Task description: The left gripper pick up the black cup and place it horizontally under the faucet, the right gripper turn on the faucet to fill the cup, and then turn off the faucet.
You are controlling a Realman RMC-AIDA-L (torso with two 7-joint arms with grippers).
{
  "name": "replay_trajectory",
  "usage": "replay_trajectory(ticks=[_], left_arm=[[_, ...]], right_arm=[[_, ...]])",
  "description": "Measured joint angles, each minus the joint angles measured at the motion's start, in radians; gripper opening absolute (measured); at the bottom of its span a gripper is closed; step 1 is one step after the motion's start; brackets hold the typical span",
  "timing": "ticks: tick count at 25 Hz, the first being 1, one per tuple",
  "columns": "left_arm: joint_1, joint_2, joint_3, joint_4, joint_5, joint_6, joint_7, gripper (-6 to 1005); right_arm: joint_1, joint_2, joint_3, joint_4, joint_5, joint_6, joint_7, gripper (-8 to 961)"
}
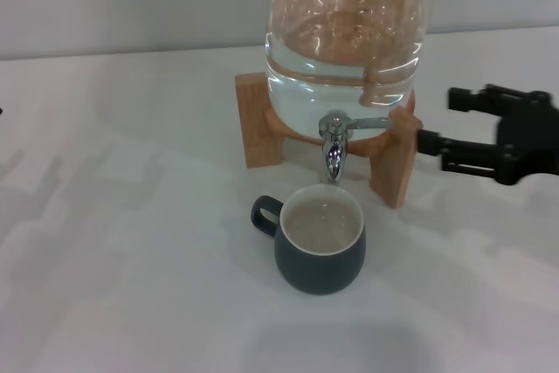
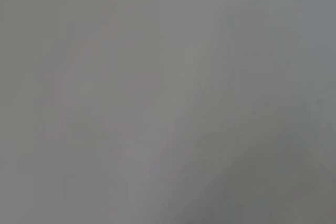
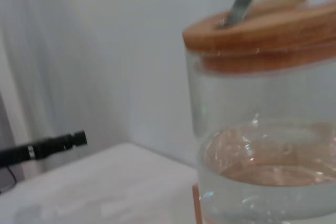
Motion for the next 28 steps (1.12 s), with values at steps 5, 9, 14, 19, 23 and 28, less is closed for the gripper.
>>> replay_trajectory(ticks=[5, 9, 14, 19, 23, 28], left_arm=[[-0.002, 0.000, 0.000, 0.011, -0.003, 0.002, 0.007, 643], [-0.005, -0.010, -0.011, 0.013, -0.008, 0.001, 0.032, 644], [-0.005, -0.032, -0.066, 0.014, -0.009, -0.001, 0.058, 642], [-0.010, -0.051, -0.114, 0.014, -0.009, 0.005, 0.084, 643], [-0.021, -0.061, -0.128, 0.012, -0.001, 0.008, 0.113, 643], [-0.031, -0.079, -0.129, 0.005, -0.001, 0.011, 0.165, 644]], right_arm=[[0.009, 0.001, 0.146, 0.159, 0.121, 0.132, -0.141, 777], [0.050, 0.001, 0.281, 0.383, 0.178, 0.216, -0.285, 777], [0.128, -0.001, 0.470, 0.750, 0.268, 0.380, -0.543, 777], [0.177, -0.006, 0.634, 1.041, 0.289, 0.447, -0.726, 777], [0.183, -0.005, 0.685, 1.176, 0.321, 0.462, -0.847, 777], [0.189, -0.004, 0.702, 1.334, 0.422, 0.479, -1.019, 777]])
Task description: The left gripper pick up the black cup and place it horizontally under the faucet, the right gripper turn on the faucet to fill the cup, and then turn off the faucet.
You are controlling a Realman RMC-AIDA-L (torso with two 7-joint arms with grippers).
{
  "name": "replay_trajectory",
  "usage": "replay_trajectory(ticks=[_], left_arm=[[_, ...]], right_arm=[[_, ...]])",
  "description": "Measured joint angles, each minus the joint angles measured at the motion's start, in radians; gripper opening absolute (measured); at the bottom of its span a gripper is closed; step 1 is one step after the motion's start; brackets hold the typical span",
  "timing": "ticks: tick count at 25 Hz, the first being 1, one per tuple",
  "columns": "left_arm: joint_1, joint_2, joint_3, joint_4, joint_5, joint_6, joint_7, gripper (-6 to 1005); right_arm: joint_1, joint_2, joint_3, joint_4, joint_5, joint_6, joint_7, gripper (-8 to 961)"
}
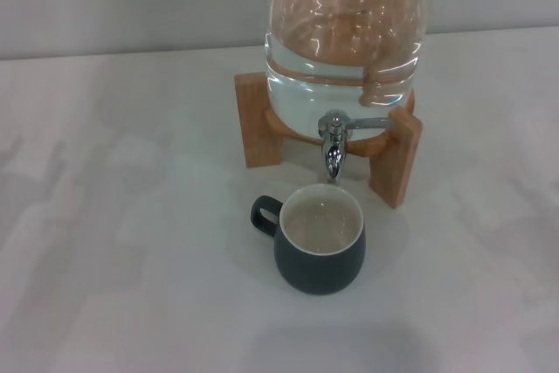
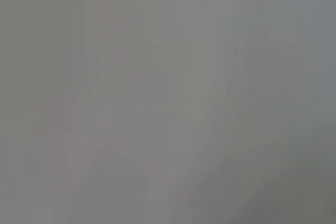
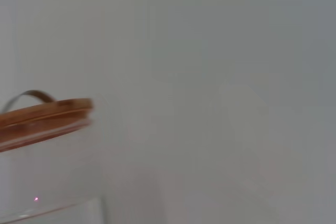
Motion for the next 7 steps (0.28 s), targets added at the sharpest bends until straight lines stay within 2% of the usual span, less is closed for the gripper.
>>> replay_trajectory(ticks=[4, 7], left_arm=[[0.000, -0.020, -0.010, -0.003, -0.007, 0.014, 0.047, 642], [-0.001, -0.025, -0.030, -0.019, -0.012, 0.016, 0.065, 642]], right_arm=[[0.002, 0.001, 0.001, 0.061, 0.052, 0.008, -0.059, 778], [0.002, 0.002, 0.002, 0.067, 0.056, 0.011, -0.070, 778]])
